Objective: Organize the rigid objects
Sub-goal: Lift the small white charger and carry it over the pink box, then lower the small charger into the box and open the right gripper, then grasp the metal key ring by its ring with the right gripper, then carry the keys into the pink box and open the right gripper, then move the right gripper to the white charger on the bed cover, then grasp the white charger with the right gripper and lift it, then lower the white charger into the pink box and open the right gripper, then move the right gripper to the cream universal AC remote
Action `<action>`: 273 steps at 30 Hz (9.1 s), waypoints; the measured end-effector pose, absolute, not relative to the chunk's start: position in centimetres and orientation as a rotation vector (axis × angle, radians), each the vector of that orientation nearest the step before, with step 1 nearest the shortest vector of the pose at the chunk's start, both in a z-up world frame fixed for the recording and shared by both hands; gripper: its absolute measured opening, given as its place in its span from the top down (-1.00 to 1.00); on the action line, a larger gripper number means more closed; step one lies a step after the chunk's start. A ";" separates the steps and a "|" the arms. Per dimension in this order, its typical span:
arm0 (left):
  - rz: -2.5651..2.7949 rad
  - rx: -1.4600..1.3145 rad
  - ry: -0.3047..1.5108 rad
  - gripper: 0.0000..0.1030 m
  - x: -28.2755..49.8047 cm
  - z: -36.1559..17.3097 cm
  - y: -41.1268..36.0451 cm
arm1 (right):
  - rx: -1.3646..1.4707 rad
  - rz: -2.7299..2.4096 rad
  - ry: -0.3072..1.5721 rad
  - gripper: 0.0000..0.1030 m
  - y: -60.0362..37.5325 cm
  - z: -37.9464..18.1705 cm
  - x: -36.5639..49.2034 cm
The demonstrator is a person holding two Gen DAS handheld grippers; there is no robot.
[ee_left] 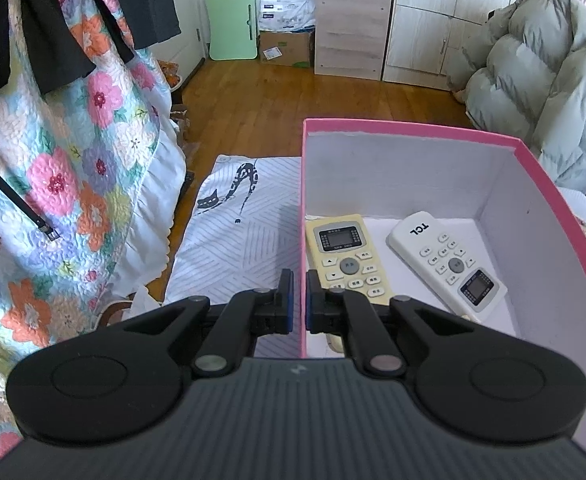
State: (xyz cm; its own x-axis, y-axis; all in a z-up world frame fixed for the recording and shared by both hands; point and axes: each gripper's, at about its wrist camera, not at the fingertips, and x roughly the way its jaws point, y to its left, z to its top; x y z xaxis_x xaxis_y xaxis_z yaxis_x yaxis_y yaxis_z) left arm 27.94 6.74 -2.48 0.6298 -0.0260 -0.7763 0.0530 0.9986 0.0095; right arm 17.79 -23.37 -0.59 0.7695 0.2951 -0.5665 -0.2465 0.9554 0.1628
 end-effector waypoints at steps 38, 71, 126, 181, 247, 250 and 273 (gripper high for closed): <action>-0.031 0.064 0.911 0.87 28.2 -2.7 6.5 | 0.328 0.545 1.342 -0.22 -9.2 -8.5 26.4; -0.001 0.272 0.872 0.86 27.7 -2.5 3.5 | -0.145 0.445 0.780 -0.26 -21.9 -10.1 22.6; 0.007 0.283 0.825 0.86 27.2 -2.1 3.1 | 0.082 0.505 0.889 0.77 -11.3 -3.1 30.2; 0.087 0.316 0.856 0.77 27.7 -2.7 2.3 | -0.101 0.438 0.784 0.02 -26.3 -12.2 28.8; 0.071 0.291 0.832 0.77 27.3 -2.6 2.4 | -0.579 0.837 1.196 -0.05 -7.0 -5.7 27.1; 0.075 0.305 0.826 0.77 27.3 -2.7 2.1 | -0.568 0.835 1.129 -0.05 -7.8 -4.5 26.1; 0.088 0.342 0.835 0.77 27.2 -2.7 1.9 | -0.128 0.415 0.773 -0.08 -29.5 2.2 19.6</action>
